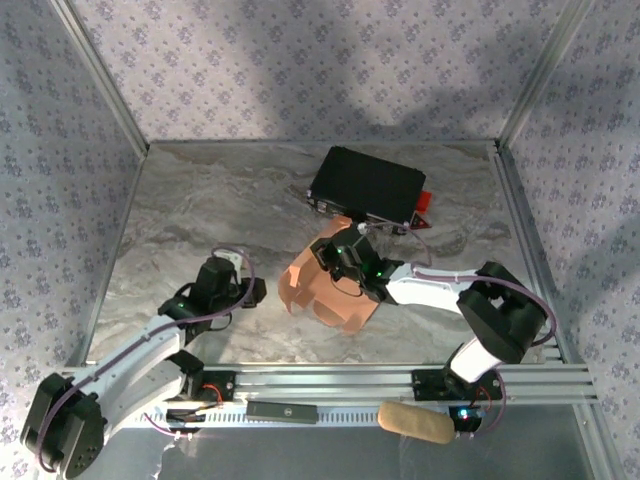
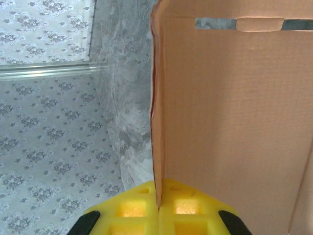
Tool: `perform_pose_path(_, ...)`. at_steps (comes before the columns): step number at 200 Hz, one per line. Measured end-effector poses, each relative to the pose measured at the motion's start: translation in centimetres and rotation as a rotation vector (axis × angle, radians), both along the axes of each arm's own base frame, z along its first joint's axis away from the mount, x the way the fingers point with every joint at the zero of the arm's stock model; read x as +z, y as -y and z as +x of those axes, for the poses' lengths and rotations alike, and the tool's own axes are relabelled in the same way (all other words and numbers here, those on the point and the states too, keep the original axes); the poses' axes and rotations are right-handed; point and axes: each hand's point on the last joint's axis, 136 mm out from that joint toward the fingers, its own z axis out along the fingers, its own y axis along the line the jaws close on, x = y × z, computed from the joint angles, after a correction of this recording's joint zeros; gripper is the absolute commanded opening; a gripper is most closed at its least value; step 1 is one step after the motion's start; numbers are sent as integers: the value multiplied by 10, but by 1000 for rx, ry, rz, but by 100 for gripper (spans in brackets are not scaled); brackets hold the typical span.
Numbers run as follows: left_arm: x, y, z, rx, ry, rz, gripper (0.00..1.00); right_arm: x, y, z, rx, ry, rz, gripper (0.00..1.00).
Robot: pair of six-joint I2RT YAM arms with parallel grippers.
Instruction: Fold the paper box
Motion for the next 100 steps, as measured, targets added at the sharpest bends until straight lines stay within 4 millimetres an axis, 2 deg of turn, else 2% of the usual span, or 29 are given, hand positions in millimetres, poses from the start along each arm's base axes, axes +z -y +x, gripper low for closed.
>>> perform_pose_path(29, -16, 12, -6, -49, -26, 17, 30, -1, 2, -1, 5, 36, 3, 0)
perform_pose_path(56, -18, 20, -7, -72, -15, 24, 29, 4, 2, 0, 18, 90, 23, 0)
perform_pose_path(79, -12, 13, -1, -34, 24, 46, 31, 5, 0, 1, 23, 132, 46, 0)
perform_pose_path(100, 2, -3, 5, 38, 93, 73, 34, 9, -7, 6, 24, 167, 81, 0)
